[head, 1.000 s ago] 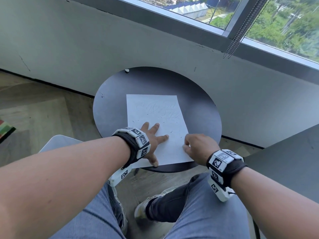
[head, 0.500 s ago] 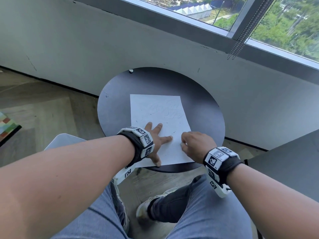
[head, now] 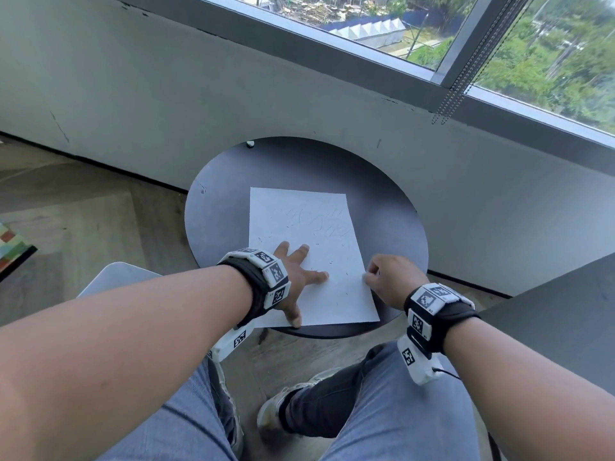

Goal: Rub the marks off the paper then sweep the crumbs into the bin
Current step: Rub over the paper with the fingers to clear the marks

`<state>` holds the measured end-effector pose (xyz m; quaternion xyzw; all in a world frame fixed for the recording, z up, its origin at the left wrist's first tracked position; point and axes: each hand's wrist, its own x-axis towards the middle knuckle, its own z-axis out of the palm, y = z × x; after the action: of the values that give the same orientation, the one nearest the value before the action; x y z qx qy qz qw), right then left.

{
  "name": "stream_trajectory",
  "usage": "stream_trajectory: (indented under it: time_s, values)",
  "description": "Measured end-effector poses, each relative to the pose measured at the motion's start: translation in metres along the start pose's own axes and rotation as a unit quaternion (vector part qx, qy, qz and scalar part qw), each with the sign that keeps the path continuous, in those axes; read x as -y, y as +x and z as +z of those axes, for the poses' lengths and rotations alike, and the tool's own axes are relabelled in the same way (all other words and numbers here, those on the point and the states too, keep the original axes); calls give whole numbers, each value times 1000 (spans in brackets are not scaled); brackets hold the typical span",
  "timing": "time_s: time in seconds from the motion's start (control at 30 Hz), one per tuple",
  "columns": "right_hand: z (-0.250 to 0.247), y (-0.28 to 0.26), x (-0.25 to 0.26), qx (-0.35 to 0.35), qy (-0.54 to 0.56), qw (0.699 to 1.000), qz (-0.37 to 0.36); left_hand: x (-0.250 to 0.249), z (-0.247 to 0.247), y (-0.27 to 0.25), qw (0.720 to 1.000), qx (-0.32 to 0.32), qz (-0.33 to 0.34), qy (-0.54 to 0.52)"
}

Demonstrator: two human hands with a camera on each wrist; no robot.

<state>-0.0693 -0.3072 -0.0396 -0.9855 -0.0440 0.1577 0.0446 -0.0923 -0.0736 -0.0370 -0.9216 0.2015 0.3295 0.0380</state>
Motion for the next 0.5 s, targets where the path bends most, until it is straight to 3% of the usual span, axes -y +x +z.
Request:
stream_trajectory:
  time_s: [0.13, 0.33, 0.5]
  values:
    - [6, -6, 3, 20, 19, 999, -17, 2, 1, -5, 1000, -7, -4, 8]
    - [11, -14, 6, 14, 21, 999, -31, -16, 6, -1, 994, -111, -2, -25]
    - [14, -39, 24, -2, -30, 996, -82, -19, 17, 6, 995, -81, -23, -51]
